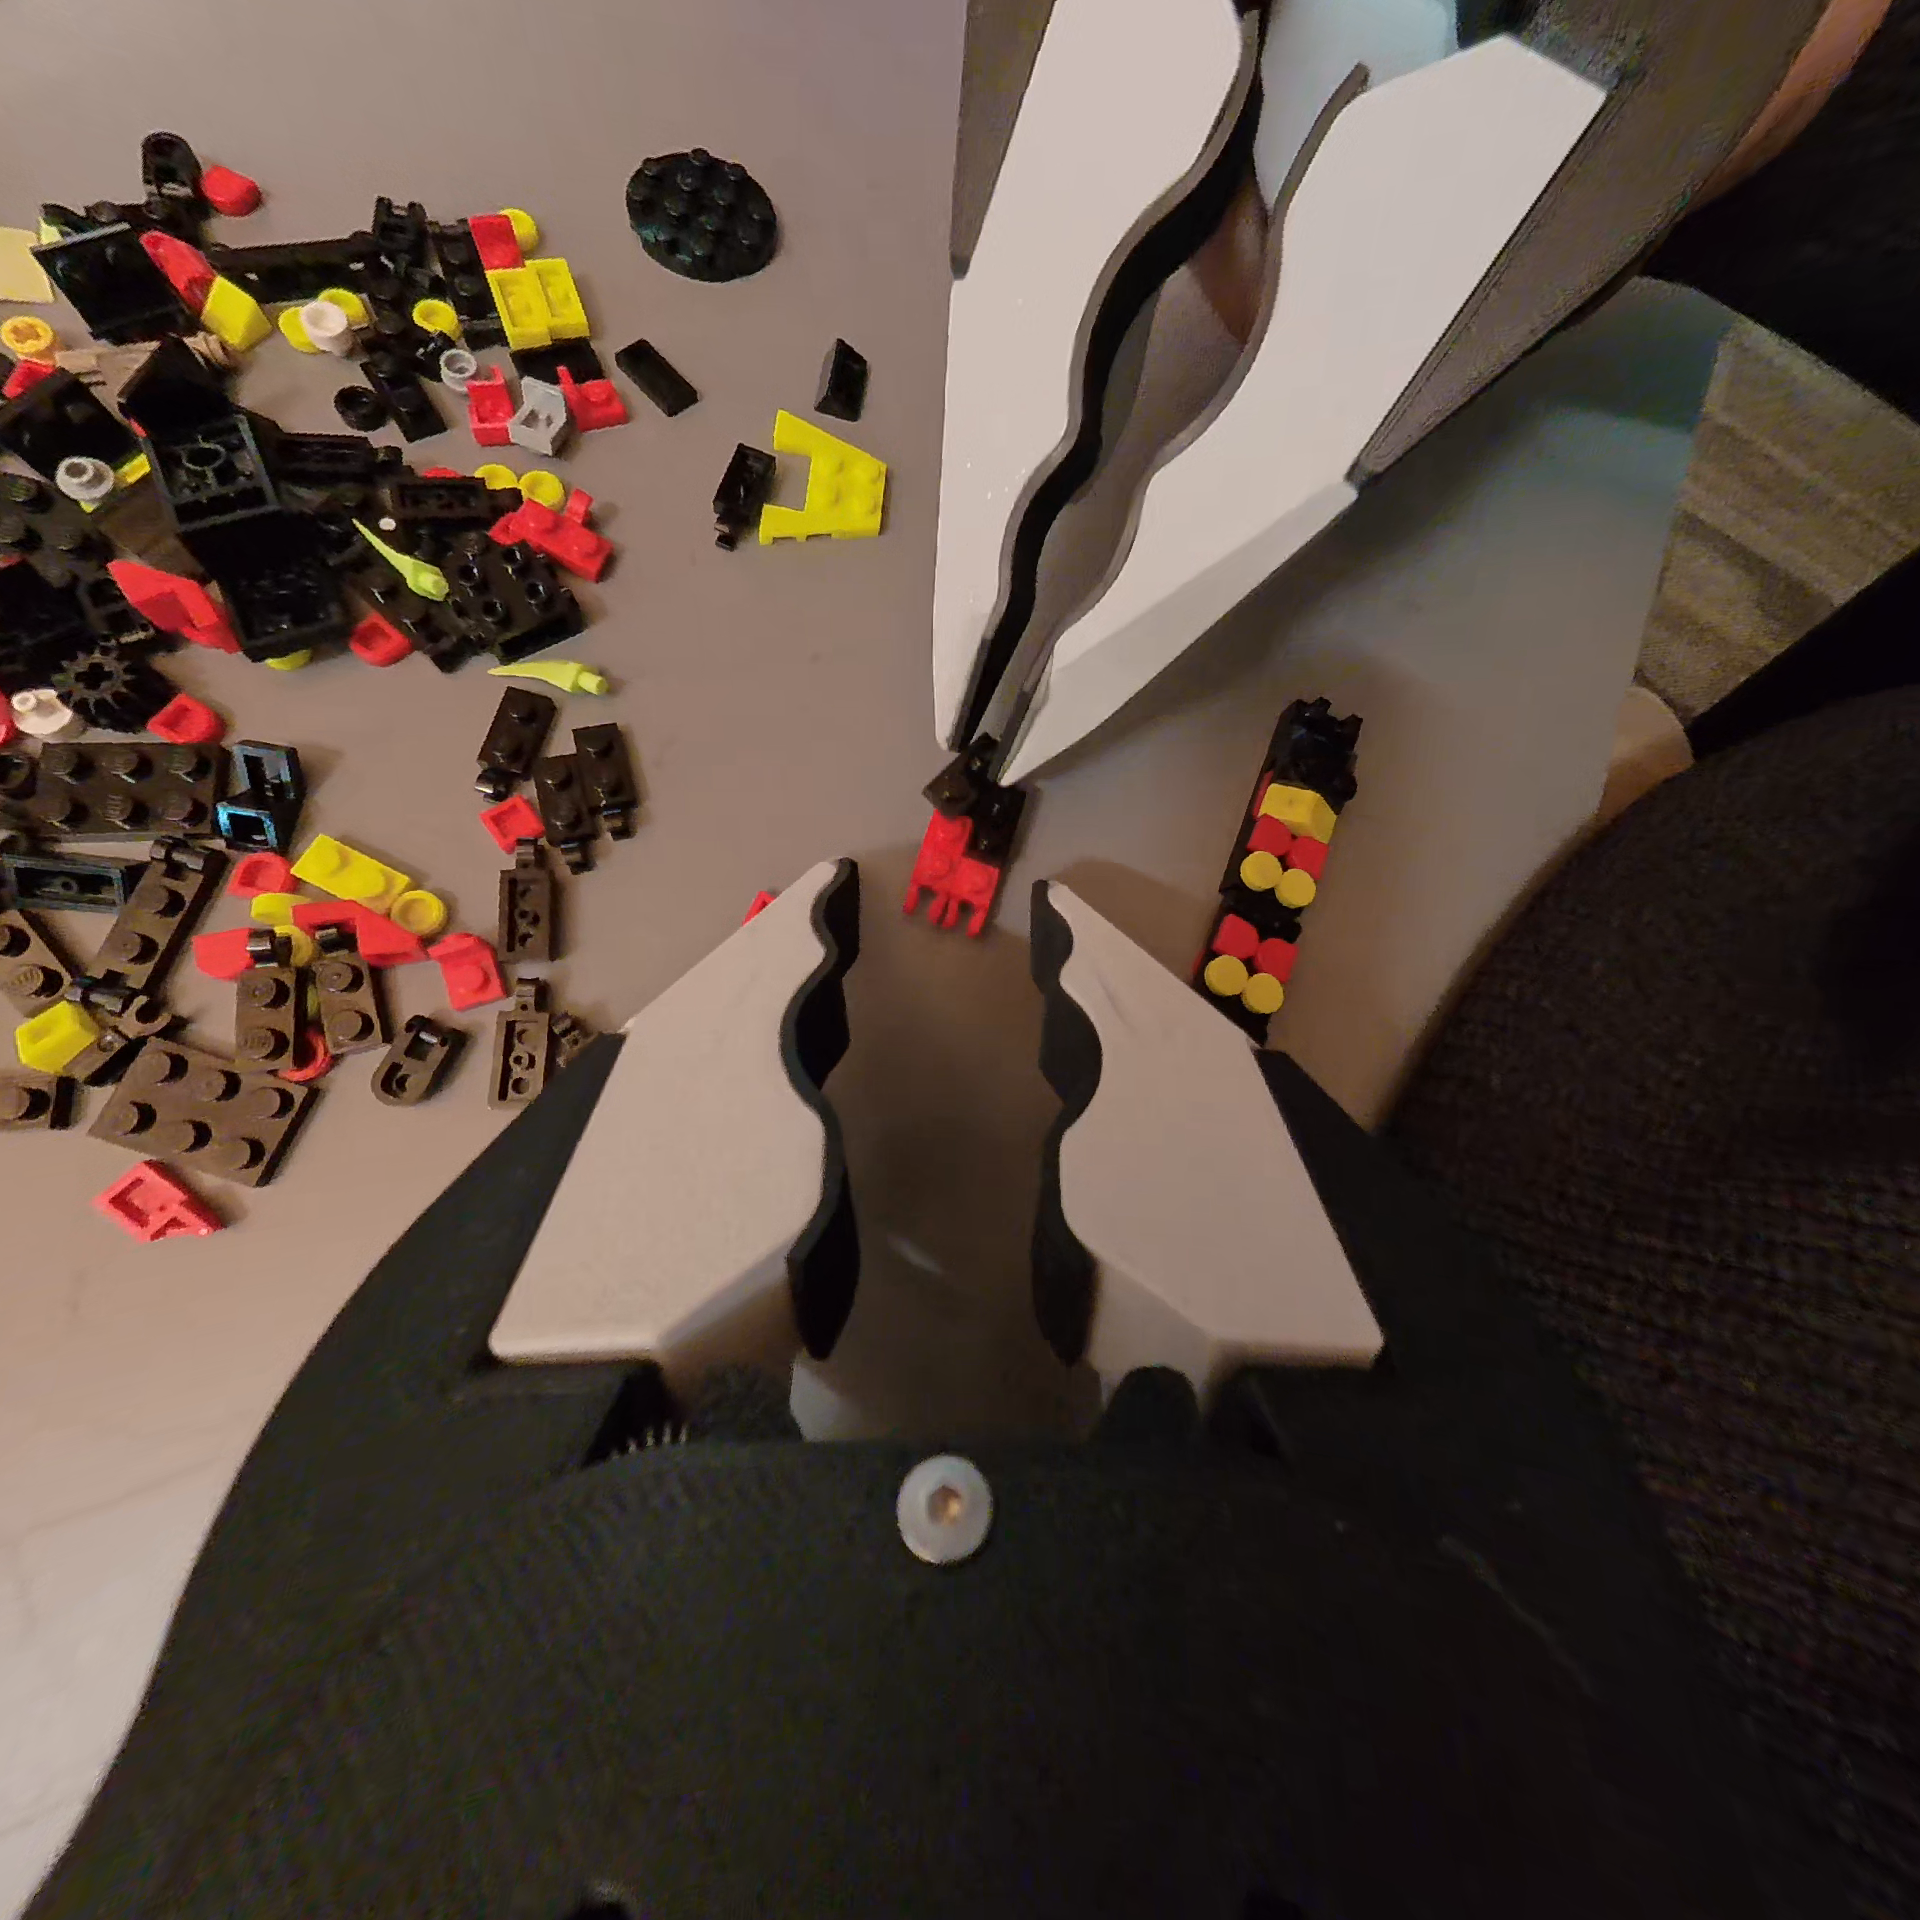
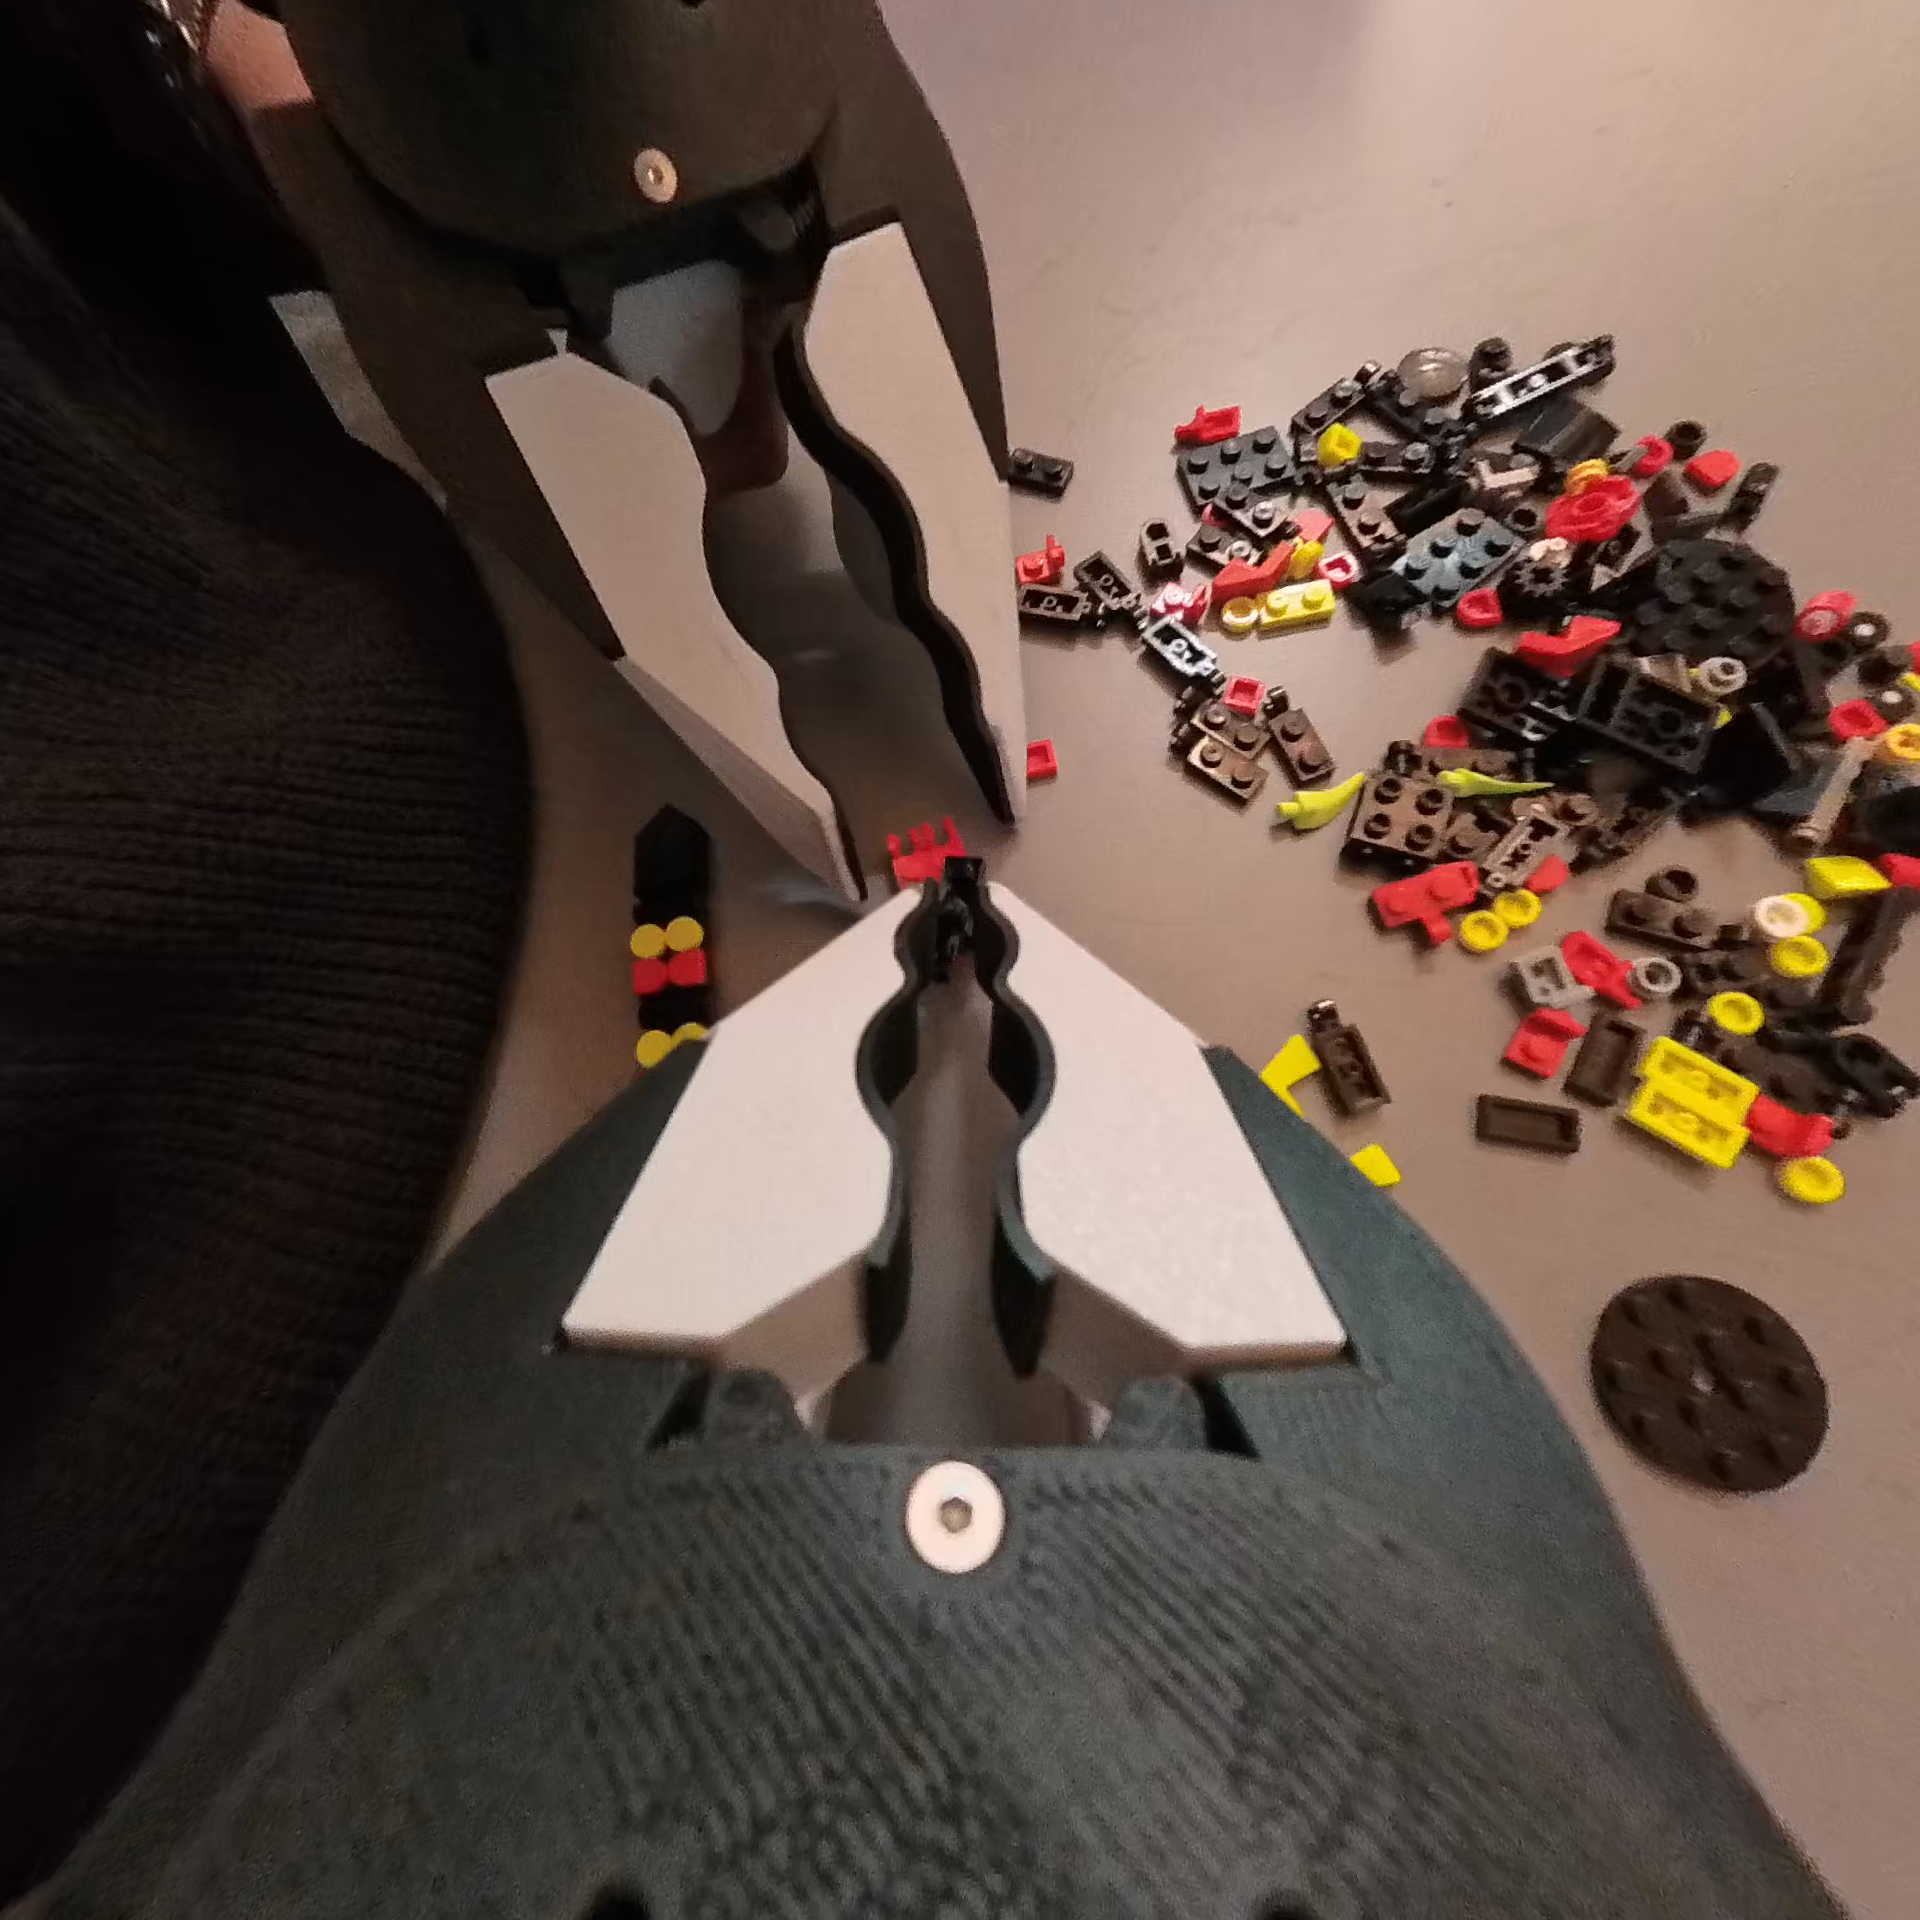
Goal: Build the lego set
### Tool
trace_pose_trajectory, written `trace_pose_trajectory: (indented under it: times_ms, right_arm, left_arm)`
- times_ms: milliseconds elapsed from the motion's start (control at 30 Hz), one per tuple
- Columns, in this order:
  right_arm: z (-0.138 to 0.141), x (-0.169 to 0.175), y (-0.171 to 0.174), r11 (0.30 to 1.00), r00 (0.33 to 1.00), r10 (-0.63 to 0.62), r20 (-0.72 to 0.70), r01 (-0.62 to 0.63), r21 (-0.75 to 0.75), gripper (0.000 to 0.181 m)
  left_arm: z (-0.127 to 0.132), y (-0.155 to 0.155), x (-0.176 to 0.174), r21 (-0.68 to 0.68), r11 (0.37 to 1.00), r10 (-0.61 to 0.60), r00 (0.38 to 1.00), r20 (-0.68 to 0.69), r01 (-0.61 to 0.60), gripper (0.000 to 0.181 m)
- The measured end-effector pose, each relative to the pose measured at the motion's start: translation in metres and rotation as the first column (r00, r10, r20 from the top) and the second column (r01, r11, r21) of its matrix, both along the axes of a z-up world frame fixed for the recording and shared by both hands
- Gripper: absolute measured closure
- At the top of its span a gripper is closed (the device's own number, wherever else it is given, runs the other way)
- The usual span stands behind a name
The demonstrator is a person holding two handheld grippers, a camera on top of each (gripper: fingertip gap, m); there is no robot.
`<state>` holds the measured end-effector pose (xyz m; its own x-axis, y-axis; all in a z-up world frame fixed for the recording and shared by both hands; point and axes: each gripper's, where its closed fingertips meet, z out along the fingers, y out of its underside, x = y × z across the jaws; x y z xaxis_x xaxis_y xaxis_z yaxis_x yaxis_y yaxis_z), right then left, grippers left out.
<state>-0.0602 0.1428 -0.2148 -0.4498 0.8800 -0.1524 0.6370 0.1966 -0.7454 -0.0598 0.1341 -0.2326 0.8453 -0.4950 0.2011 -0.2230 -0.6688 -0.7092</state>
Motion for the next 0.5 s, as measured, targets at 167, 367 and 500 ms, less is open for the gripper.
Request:
trace_pose_trajectory:
  times_ms: [167,367,500]
  right_arm:
    - [-0.0048,0.0021,0.0009,1.000,1.000,0.013,0.024,-0.013,-0.005,0.176]
    - [-0.0064,0.0020,-0.0015,1.000,0.999,0.026,0.029,-0.026,-0.001,0.176]
    - [-0.0066,0.0025,-0.0024,0.999,0.999,0.033,0.029,-0.033,0.000,0.176]
  left_arm:
    - [-0.0022,0.0000,-0.0007,0.001,1.000,-0.006,1.000,-0.014,0.006,0.164]
    - [0.0002,-0.0008,0.0020,-0.011,1.000,-0.012,0.999,0.033,0.012,0.167]
    - [-0.0008,-0.0013,0.0027,-0.015,1.000,-0.016,0.999,0.028,0.016,0.166]
